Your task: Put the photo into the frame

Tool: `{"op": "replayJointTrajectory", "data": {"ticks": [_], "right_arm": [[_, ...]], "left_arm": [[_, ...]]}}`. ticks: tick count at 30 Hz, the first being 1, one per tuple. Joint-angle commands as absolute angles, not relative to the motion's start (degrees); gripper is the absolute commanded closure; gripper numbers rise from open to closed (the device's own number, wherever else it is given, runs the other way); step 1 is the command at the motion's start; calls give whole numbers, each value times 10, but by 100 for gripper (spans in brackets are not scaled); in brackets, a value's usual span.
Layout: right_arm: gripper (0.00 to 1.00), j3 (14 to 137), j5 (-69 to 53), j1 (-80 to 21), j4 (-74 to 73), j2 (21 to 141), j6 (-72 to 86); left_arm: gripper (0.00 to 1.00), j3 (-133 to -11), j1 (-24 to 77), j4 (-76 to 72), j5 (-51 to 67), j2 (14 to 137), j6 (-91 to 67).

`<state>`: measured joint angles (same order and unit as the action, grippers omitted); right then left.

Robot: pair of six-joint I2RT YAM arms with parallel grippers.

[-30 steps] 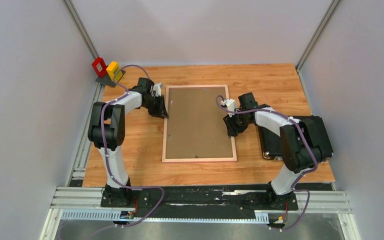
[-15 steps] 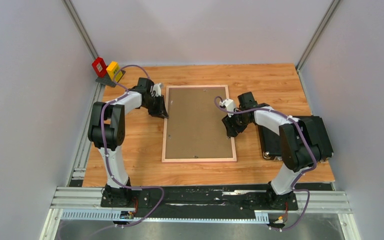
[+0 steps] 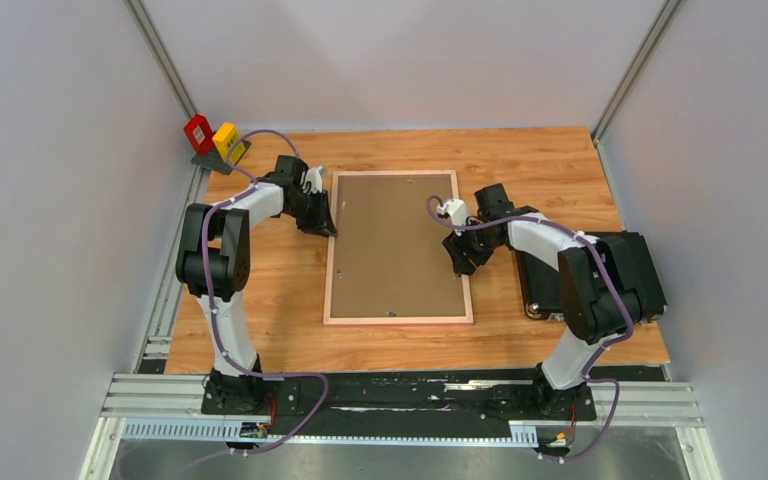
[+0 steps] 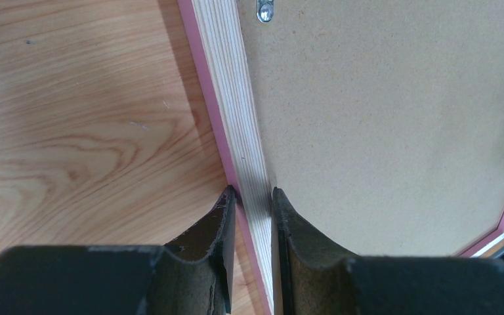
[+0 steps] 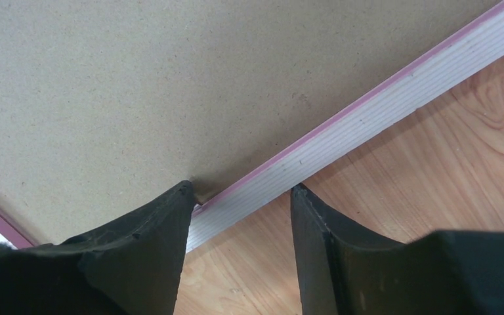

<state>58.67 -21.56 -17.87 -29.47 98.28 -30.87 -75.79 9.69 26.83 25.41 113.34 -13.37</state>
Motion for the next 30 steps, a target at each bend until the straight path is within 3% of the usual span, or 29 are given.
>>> {"op": "replayJointTrajectory", "data": {"ticks": [1, 30], "right_arm": [[44, 590, -211, -184, -337, 986, -349], [40, 598, -247, -167, -371, 999, -479]], "left_arm": [[87, -750, 95, 279, 271, 1139, -124], [87, -751, 91, 280, 269, 1142, -122]]}}
